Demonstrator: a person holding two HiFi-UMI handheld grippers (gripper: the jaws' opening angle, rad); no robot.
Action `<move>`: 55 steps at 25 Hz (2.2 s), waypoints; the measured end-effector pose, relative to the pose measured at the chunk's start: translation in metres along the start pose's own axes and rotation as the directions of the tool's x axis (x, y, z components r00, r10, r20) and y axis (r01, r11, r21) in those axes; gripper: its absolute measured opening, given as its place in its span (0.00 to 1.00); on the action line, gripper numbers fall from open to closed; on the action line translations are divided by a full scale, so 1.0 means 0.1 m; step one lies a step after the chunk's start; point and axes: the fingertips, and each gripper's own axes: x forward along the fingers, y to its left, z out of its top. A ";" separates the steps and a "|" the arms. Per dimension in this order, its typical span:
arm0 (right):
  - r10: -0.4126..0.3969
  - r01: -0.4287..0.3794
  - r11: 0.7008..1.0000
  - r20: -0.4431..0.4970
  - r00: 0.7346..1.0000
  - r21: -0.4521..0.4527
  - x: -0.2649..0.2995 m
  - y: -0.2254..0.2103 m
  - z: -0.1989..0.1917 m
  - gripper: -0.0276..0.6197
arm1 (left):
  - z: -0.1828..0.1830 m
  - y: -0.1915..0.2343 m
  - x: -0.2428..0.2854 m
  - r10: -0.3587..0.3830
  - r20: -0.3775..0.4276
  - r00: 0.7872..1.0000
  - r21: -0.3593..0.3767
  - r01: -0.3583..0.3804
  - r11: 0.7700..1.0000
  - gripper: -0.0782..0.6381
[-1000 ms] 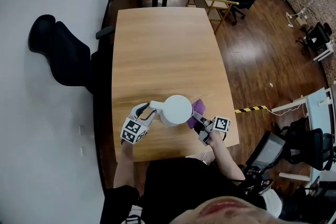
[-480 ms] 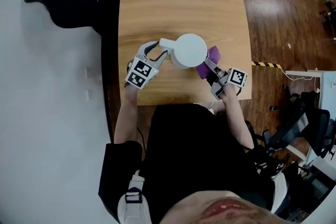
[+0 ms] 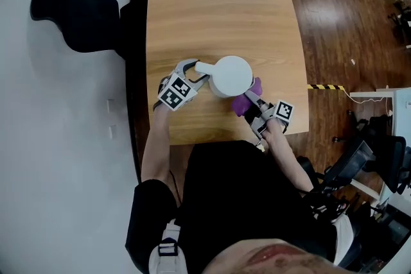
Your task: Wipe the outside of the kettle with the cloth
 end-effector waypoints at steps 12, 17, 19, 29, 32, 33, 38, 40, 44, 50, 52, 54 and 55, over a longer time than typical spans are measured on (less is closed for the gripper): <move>-0.037 0.052 0.992 0.134 0.990 -0.113 0.90 0.42 0.96 0.11 | 0.12 1.11 0.36 0.213 -0.034 0.977 -0.108 -0.215 0.971 0.25; 0.013 0.012 0.986 0.147 0.989 -0.169 1.61 0.73 1.52 0.11 | 0.25 1.95 0.62 0.241 -0.013 0.970 -0.196 -0.239 0.951 0.25; 0.032 -0.003 0.985 0.169 0.985 -0.170 1.80 0.81 1.68 0.11 | 0.32 2.23 0.69 0.245 -0.002 0.970 -0.258 -0.237 0.937 0.25; 0.078 -0.050 0.987 0.183 0.980 -0.150 1.60 0.77 1.53 0.11 | 0.22 2.46 0.72 0.328 -0.009 0.945 -0.358 -0.309 0.881 0.27; 0.106 -0.082 0.981 0.135 0.985 -0.173 1.30 0.65 1.25 0.11 | 0.15 2.38 0.60 0.363 0.017 0.932 -0.400 -0.326 0.857 0.26; 0.119 -0.095 0.977 0.117 0.986 -0.190 1.18 0.61 1.18 0.11 | 0.10 2.35 0.55 0.386 0.025 0.922 -0.425 -0.340 0.839 0.26; 0.200 -0.179 0.954 0.068 0.977 -0.241 0.32 0.36 0.83 0.12 | -0.17 1.82 0.24 0.481 0.065 0.874 -0.621 -0.341 0.706 0.17; 0.212 -0.189 0.954 0.081 0.974 -0.232 -0.07 0.21 0.70 0.12 | -0.22 1.36 0.09 0.461 0.178 0.870 -0.725 -0.201 0.659 0.15; 0.274 -0.249 0.942 0.087 0.958 -0.227 -0.63 0.06 0.56 0.11 | -0.05 0.27 -0.34 0.406 0.640 0.653 -0.738 0.376 0.560 0.11; 0.388 -0.373 0.879 -0.008 0.922 -0.296 -1.03 0.28 0.48 0.11 | -0.61 -0.89 -0.65 0.528 0.706 0.472 -0.706 0.526 0.474 0.11; 0.417 -0.413 0.860 -0.053 0.907 -0.299 -0.95 0.40 0.35 0.11 | -0.71 -1.01 -0.86 0.560 0.709 0.428 -0.698 0.538 0.472 0.11; 0.442 -0.449 0.838 -0.098 0.892 -0.311 -0.95 0.53 0.23 0.11 | -0.66 -1.13 -1.08 0.578 0.729 0.367 -0.668 0.568 0.482 0.11; 0.458 -0.470 0.826 -0.116 0.881 -0.310 -0.99 0.62 0.17 0.11 | -0.58 -1.21 -1.19 0.573 0.749 0.333 -0.639 0.591 0.493 0.11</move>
